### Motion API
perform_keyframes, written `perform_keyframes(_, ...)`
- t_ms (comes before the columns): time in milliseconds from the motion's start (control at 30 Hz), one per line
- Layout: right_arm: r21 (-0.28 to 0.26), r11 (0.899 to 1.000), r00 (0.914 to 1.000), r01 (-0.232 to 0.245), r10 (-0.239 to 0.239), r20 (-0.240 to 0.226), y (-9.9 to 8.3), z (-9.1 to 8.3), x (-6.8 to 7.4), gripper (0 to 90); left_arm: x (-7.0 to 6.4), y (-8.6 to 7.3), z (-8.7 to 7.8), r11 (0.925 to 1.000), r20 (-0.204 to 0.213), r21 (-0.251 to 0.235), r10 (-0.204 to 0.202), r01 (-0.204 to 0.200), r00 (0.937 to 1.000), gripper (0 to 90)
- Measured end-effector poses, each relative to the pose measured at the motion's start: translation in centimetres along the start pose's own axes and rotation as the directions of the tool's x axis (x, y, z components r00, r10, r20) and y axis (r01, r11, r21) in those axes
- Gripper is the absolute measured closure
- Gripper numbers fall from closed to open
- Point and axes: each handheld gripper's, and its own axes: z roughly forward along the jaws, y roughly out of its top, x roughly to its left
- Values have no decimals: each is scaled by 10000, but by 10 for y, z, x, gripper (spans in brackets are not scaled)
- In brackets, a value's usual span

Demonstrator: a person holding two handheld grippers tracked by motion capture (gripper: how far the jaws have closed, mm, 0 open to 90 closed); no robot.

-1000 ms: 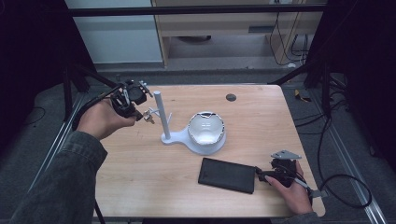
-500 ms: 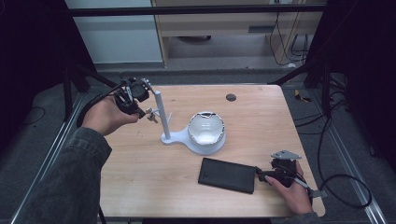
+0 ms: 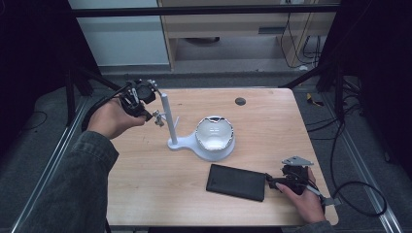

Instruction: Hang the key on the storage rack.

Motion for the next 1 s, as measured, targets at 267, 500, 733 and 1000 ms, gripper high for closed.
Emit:
perform_keyframes(267,-2,10000,10000,2,-2,5,0,0,0,13,2,-2,0,9999,-33,16,-112,112,9999,898)
perform_keyframes(500,-1,10000,10000,4,-4,6,0,0,0,13,3,2,3,9999,-11,-53,-136,135,9999,897)
perform_keyframes(733,-1,10000,10000,2,-2,5,0,0,0,13,-1,6,2,9999,-210,-112,-39,37,9998,897)
perform_keyframes(1000,-4,10000,10000,2,-2,1,0,0,0,13,0,0,-4,9964,-364,-826,-243,213,9990,856)
